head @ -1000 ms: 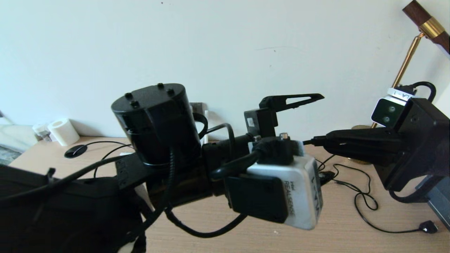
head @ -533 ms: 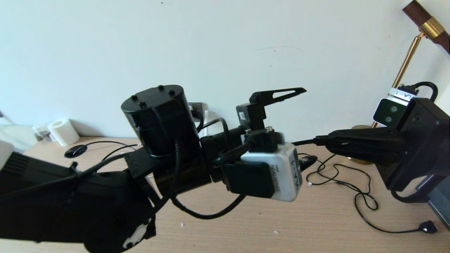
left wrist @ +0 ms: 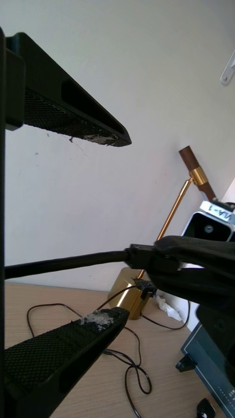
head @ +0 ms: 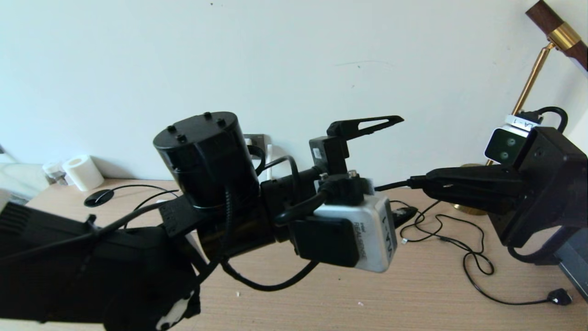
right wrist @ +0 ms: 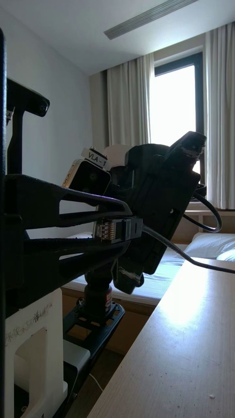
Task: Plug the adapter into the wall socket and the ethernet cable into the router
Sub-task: Hand it to the other hand
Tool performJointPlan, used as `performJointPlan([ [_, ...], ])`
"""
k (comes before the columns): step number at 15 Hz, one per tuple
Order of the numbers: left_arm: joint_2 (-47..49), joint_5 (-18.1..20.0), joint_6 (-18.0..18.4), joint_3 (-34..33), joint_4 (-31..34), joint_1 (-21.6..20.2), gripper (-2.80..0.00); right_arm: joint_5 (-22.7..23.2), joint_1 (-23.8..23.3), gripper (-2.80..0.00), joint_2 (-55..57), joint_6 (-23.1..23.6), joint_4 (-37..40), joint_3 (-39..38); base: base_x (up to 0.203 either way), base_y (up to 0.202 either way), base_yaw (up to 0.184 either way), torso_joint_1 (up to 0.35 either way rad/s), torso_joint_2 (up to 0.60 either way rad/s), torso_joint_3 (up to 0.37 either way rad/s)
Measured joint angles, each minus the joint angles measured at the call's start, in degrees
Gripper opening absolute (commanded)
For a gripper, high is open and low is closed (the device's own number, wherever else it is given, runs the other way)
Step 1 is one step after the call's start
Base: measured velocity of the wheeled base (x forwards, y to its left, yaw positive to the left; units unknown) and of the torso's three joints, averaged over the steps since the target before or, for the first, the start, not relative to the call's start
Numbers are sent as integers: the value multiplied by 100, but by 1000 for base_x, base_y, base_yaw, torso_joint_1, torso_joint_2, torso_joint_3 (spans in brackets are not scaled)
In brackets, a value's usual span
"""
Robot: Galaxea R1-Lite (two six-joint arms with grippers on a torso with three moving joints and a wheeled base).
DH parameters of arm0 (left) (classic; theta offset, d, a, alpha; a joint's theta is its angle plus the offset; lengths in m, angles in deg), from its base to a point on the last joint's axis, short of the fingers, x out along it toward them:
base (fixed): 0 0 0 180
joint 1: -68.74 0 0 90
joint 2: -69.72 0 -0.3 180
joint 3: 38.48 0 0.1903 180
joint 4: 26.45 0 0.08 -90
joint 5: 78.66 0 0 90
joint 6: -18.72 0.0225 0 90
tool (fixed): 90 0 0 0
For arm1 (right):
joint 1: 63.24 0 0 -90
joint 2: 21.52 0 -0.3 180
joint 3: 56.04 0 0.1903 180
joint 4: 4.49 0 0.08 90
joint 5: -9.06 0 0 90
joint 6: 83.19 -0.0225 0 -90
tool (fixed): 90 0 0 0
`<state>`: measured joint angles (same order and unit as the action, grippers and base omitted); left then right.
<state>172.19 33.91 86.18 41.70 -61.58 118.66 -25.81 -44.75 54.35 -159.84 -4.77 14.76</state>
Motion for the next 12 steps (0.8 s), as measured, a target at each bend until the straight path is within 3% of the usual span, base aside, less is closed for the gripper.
performJointPlan([
  [12, -123, -9, 7, -199, 22, 148, 0, -1, 6, -280, 45, -46, -45, 24, 0, 0, 0, 0, 0, 0],
])
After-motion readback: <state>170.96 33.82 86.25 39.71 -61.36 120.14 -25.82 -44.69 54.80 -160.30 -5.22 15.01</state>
